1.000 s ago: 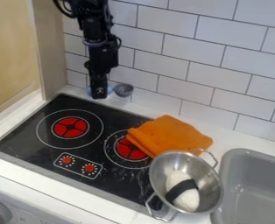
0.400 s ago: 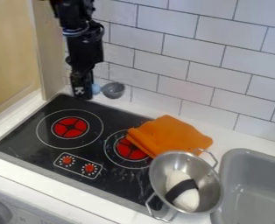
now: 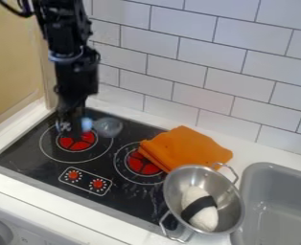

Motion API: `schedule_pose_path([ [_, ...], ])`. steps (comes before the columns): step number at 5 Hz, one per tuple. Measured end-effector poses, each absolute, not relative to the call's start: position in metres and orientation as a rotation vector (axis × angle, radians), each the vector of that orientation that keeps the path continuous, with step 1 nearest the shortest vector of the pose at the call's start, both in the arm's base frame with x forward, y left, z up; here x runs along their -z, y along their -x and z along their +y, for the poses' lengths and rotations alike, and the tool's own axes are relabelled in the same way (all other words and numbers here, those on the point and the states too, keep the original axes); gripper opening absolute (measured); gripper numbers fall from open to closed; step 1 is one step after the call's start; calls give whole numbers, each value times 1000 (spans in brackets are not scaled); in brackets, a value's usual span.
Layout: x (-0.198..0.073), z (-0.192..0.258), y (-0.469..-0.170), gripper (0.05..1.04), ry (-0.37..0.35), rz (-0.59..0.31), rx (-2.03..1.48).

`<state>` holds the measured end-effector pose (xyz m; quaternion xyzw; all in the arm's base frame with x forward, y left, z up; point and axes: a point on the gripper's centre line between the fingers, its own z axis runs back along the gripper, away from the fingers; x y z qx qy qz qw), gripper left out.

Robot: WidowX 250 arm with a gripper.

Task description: Move the blue spoon to the bottom center of the stove

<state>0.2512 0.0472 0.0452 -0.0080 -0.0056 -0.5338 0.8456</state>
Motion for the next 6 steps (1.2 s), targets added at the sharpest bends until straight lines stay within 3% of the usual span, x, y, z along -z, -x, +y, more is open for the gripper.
schedule_pose_path([
  [2, -33, 37, -231, 373, 19, 42, 1171],
  [6, -2, 26, -226, 372, 10, 139, 1229],
])
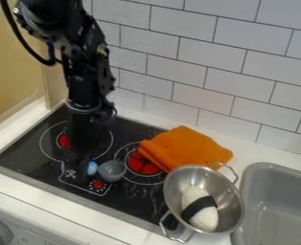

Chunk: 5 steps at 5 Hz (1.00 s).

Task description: Move the blue spoon to the bottom center of the stove

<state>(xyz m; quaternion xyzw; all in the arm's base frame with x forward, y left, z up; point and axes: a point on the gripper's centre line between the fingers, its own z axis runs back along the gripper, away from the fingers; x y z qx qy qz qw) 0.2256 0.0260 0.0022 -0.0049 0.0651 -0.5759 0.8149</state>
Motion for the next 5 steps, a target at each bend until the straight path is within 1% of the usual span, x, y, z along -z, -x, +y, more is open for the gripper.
schedule_pose_path([
  [1, 0, 27, -229, 450, -10, 152, 1212],
  [2, 0, 24, -234, 725, -5, 138, 1191],
  [3, -1, 22, -233, 964, 11, 132, 1190],
  [4, -2, 21, -232, 1003, 24, 133, 1195],
  [5, -13, 17, -232, 999, 59, 87, 1217],
])
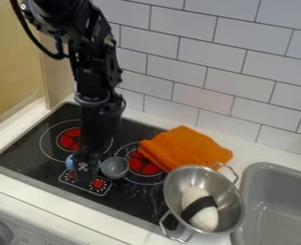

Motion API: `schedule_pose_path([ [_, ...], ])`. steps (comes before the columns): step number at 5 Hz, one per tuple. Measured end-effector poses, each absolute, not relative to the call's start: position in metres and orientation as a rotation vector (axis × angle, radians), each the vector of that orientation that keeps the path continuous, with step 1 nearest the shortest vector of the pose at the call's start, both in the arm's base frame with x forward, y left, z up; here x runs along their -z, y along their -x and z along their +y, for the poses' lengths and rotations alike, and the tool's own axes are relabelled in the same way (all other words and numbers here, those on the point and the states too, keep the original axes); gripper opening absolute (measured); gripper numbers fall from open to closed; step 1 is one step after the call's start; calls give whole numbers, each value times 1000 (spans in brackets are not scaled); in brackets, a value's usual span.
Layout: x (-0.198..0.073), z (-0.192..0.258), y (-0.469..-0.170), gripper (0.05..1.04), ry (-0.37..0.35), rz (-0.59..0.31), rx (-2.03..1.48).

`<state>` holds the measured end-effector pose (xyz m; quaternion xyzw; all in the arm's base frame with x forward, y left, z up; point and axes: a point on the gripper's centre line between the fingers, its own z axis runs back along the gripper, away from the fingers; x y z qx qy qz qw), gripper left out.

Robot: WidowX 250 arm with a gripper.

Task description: Move the blue spoon to the bottom center of the stove

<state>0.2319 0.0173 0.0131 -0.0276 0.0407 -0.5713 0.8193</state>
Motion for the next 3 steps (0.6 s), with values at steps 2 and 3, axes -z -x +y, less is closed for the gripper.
schedule_pose_path([
  [2, -57, 16, -237, 999, 73, -62, 1266],
  [3, -73, 15, -237, 999, 39, -103, 1272],
])
